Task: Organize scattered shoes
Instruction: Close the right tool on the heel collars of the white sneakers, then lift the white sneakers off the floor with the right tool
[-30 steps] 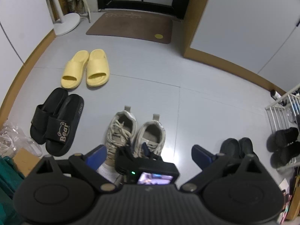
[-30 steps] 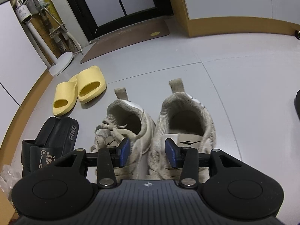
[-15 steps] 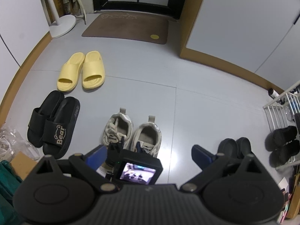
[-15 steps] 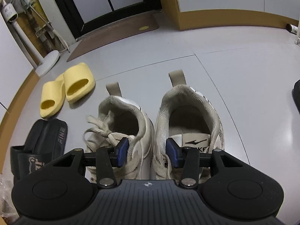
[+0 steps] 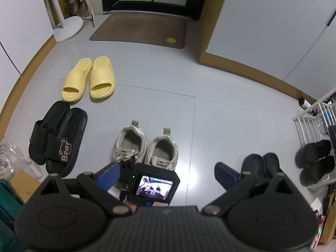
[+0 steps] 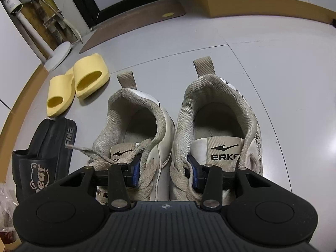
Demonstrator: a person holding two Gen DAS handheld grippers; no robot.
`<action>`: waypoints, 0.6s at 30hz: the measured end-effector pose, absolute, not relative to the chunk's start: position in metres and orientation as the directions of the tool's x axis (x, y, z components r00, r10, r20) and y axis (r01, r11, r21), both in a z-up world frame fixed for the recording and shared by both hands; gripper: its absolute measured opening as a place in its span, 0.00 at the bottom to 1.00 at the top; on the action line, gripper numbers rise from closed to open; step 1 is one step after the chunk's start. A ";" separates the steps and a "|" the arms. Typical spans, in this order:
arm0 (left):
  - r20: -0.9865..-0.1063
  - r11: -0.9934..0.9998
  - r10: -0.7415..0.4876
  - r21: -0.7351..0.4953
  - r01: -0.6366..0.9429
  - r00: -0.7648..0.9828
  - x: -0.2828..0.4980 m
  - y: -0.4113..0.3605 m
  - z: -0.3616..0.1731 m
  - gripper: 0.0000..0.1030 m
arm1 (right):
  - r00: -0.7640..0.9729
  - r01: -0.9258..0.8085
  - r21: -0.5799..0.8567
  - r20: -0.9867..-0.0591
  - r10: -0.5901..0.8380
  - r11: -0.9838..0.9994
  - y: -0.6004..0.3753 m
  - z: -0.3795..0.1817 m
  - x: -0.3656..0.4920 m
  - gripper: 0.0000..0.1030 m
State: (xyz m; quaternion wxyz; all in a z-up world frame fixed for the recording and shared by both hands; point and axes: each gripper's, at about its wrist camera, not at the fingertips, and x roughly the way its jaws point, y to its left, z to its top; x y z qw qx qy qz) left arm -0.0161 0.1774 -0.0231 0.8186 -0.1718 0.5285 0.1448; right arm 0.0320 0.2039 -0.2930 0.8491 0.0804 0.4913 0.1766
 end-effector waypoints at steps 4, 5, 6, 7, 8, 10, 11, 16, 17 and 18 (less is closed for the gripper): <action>-0.916 0.901 0.052 -0.129 -0.414 0.398 -0.015 0.177 -0.024 0.95 | 0.493 -0.260 0.265 -0.791 0.363 0.929 0.203 -0.292 0.026 0.24; -0.917 0.902 0.053 -0.126 -0.412 0.395 -0.015 0.177 -0.025 0.95 | 0.509 -0.273 0.244 -0.784 0.355 0.931 0.203 -0.293 0.024 0.21; -0.918 0.903 0.055 -0.123 -0.413 0.392 -0.015 0.178 -0.026 0.95 | 0.526 -0.278 0.229 -0.776 0.348 0.933 0.200 -0.293 0.023 0.20; -0.919 0.903 0.055 -0.121 -0.413 0.391 -0.015 0.178 -0.027 0.95 | 0.528 -0.277 0.234 -0.773 0.351 0.932 0.197 -0.293 0.025 0.19; -0.921 0.903 0.055 -0.119 -0.413 0.386 -0.014 0.179 -0.028 0.95 | 0.529 -0.275 0.243 -0.770 0.358 0.930 0.193 -0.293 0.027 0.19; -0.924 0.903 0.056 -0.115 -0.414 0.378 -0.013 0.180 -0.031 0.95 | 0.540 -0.281 0.240 -0.761 0.360 0.929 0.188 -0.290 0.028 0.19; -0.924 0.903 0.058 -0.113 -0.415 0.378 -0.013 0.180 -0.031 0.95 | 0.546 -0.284 0.240 -0.756 0.362 0.928 0.185 -0.288 0.029 0.19; -0.922 0.900 0.074 -0.103 -0.424 0.380 -0.011 0.179 -0.031 0.95 | 0.574 -0.306 0.252 -0.721 0.389 0.918 0.169 -0.282 0.028 0.19; -0.922 0.901 0.072 -0.104 -0.422 0.381 -0.011 0.178 -0.031 0.95 | 0.578 -0.308 0.249 -0.717 0.389 0.918 0.167 -0.280 0.026 0.19; -0.921 0.902 0.072 -0.103 -0.419 0.382 -0.011 0.177 -0.031 0.95 | 0.584 -0.311 0.246 -0.713 0.389 0.918 0.164 -0.279 0.024 0.19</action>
